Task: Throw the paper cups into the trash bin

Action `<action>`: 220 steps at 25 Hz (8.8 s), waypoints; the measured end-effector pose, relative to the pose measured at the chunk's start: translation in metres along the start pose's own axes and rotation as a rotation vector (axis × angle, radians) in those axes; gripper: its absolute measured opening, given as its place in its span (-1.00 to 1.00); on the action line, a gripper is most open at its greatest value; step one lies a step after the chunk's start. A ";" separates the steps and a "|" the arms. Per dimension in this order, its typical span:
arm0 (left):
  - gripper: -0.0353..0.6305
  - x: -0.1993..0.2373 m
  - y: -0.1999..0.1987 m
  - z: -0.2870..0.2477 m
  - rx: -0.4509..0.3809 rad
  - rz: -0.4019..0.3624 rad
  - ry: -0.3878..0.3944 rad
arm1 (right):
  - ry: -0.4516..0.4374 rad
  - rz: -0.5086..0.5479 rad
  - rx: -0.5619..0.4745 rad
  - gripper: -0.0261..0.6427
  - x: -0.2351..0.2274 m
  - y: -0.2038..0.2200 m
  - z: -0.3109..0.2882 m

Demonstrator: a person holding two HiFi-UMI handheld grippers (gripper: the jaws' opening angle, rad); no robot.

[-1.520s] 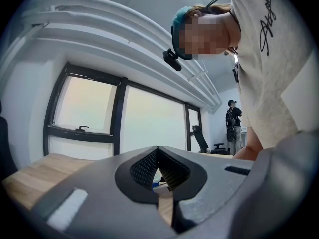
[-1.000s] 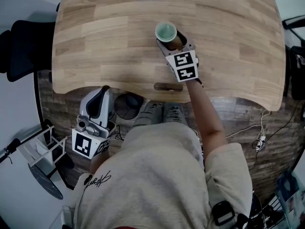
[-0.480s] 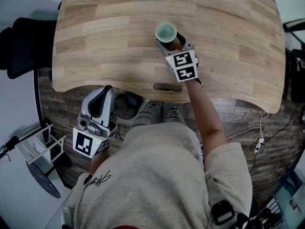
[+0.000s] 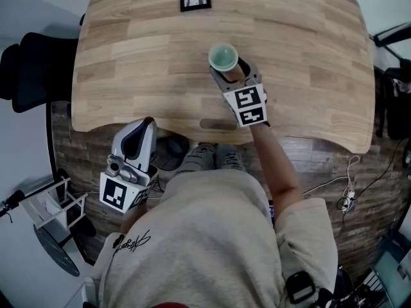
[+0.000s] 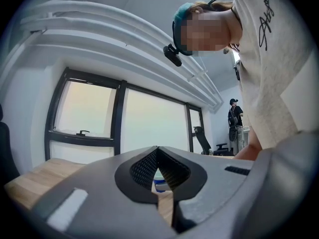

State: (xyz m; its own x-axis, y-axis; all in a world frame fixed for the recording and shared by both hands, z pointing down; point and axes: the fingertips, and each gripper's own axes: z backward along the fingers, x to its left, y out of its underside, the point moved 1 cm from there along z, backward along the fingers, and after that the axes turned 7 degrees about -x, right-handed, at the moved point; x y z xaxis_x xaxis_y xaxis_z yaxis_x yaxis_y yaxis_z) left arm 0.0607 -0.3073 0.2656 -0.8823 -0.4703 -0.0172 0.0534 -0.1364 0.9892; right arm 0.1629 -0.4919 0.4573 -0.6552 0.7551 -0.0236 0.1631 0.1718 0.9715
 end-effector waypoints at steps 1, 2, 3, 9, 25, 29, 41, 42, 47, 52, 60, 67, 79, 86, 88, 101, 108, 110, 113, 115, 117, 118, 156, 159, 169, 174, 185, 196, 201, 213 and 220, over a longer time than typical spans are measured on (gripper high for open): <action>-0.88 -0.002 -0.001 -0.001 -0.002 -0.002 0.004 | 0.002 -0.001 -0.006 -0.03 0.000 -0.004 0.005; -0.88 -0.005 -0.002 -0.003 -0.004 -0.005 0.008 | 0.003 -0.001 -0.012 -0.03 -0.001 -0.007 0.010; -0.88 -0.007 -0.004 -0.005 -0.007 -0.008 0.012 | 0.004 0.001 -0.017 -0.03 -0.002 -0.011 0.015; -0.88 -0.016 -0.009 -0.013 -0.033 -0.019 0.023 | 0.008 0.011 -0.059 -0.03 -0.003 -0.035 0.040; -0.88 -0.023 -0.017 -0.001 -0.047 -0.040 -0.005 | -0.042 0.032 -0.129 -0.03 0.022 -0.075 0.077; -0.88 -0.017 -0.020 0.017 -0.048 -0.048 -0.014 | -0.054 0.048 -0.142 -0.03 0.039 -0.083 0.077; -0.88 0.005 -0.037 0.103 -0.048 -0.067 -0.075 | -0.096 0.073 -0.172 -0.03 0.122 -0.100 0.074; -0.88 0.008 -0.038 0.112 -0.047 -0.070 -0.087 | -0.104 0.072 -0.176 -0.03 0.131 -0.102 0.071; -0.88 0.018 -0.045 0.154 -0.044 -0.083 -0.138 | -0.146 0.076 -0.176 -0.03 0.175 -0.104 0.064; -0.88 0.023 -0.055 0.195 -0.050 -0.113 -0.210 | -0.226 0.098 -0.185 -0.03 0.220 -0.110 0.056; -0.88 0.034 -0.069 0.267 -0.052 -0.142 -0.345 | -0.354 0.113 -0.204 -0.03 0.300 -0.118 0.048; -0.88 0.032 -0.088 0.343 -0.053 -0.191 -0.498 | -0.505 0.125 -0.207 -0.03 0.383 -0.120 0.047; -0.88 0.024 -0.098 0.462 -0.040 -0.198 -0.718 | -0.708 0.142 -0.218 -0.03 0.511 -0.124 0.055; -0.88 0.029 -0.083 0.491 -0.030 -0.188 -0.796 | -0.786 0.152 -0.178 -0.03 0.544 -0.103 0.047; -0.88 0.032 -0.074 0.494 -0.023 -0.179 -0.821 | -0.803 0.153 -0.165 -0.03 0.548 -0.093 0.042; -0.88 0.036 -0.020 0.503 -0.015 -0.119 -0.902 | -0.907 0.163 -0.031 -0.03 0.566 -0.022 0.032; -0.88 0.037 0.017 0.512 -0.006 -0.096 -0.919 | -0.937 0.158 0.008 -0.03 0.578 0.018 0.028; -0.88 0.037 0.025 0.513 -0.009 -0.087 -0.923 | -0.945 0.160 0.028 -0.03 0.580 0.032 0.028; -0.88 0.036 0.038 0.514 -0.008 -0.070 -0.925 | -0.960 0.165 0.053 -0.03 0.582 0.050 0.029; -0.88 0.033 0.048 0.515 -0.007 -0.059 -0.921 | -0.969 0.168 0.070 -0.03 0.583 0.063 0.030; -0.88 0.036 0.054 0.513 -0.011 -0.054 -0.922 | -0.978 0.176 0.089 -0.03 0.584 0.076 0.031; -0.88 0.036 0.058 0.513 -0.011 -0.051 -0.923 | -0.984 0.184 0.096 -0.03 0.585 0.082 0.031; -0.88 0.034 0.213 0.534 0.037 0.078 -0.973 | -1.077 0.284 0.283 -0.03 0.584 0.294 0.016; -0.88 0.034 0.222 0.534 0.035 0.089 -0.983 | -1.074 0.288 0.294 -0.03 0.579 0.310 0.012; -0.88 0.029 0.251 0.544 0.050 0.125 -1.000 | -1.035 0.337 0.353 -0.03 0.570 0.376 -0.010; -0.88 0.020 0.260 0.549 0.069 0.134 -0.995 | -1.035 0.380 0.394 -0.03 0.566 0.408 -0.013; -0.88 0.018 0.267 0.552 0.045 0.152 -0.997 | -1.047 0.438 0.511 -0.03 0.572 0.473 -0.014; -0.88 0.010 0.286 0.559 0.070 0.184 -1.003 | -1.022 0.503 0.642 -0.03 0.571 0.534 -0.027; -0.88 0.004 0.288 0.563 0.072 0.190 -1.013 | -1.014 0.518 0.689 -0.03 0.570 0.551 -0.025; -0.88 0.006 0.287 0.562 0.075 0.188 -1.014 | -1.011 0.482 0.694 -0.03 0.569 0.550 -0.031; -0.88 0.013 0.270 0.555 0.079 0.164 -0.992 | -1.044 0.447 0.584 -0.03 0.584 0.496 -0.029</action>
State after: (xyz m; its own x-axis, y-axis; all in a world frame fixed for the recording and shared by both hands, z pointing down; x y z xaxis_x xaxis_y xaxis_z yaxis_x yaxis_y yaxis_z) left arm -0.1959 0.1332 0.6136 -0.8592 0.4649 0.2136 0.2099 -0.0604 0.9759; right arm -0.1604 0.0153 0.9322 0.3854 0.9097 -0.1544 0.6910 -0.1736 0.7017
